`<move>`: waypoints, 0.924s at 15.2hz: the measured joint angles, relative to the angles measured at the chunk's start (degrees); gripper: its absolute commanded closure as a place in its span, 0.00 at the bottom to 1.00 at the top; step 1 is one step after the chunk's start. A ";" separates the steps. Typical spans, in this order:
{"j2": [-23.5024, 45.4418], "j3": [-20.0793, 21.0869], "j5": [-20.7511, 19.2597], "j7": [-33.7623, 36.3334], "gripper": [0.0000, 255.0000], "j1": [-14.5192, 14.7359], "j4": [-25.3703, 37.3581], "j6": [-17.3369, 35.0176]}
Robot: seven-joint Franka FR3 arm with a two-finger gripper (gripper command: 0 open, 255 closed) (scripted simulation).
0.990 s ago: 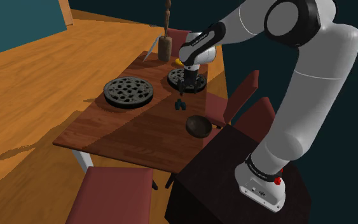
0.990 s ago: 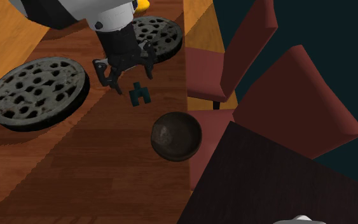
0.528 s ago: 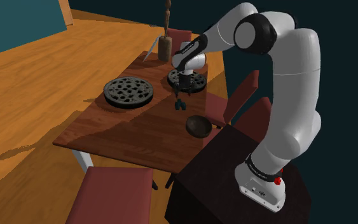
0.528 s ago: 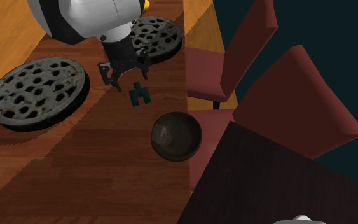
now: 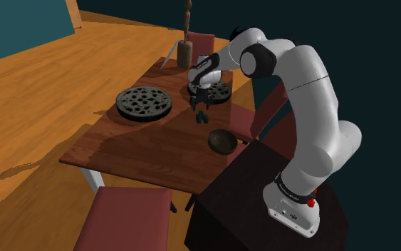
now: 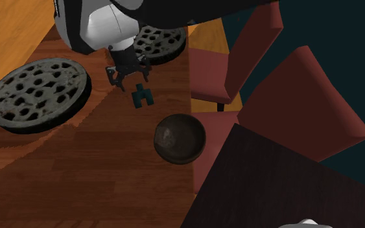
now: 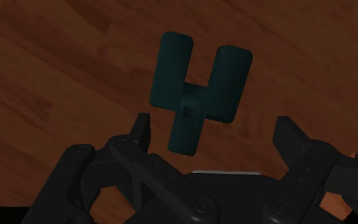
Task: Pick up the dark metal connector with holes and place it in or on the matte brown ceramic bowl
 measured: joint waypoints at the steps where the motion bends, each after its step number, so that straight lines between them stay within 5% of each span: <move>1: 2.62 0.06 0.16 0.03 0.00 -0.63 3.43 -0.79; 14: 9.87 0.61 0.76 0.12 0.00 -1.50 8.46 1.46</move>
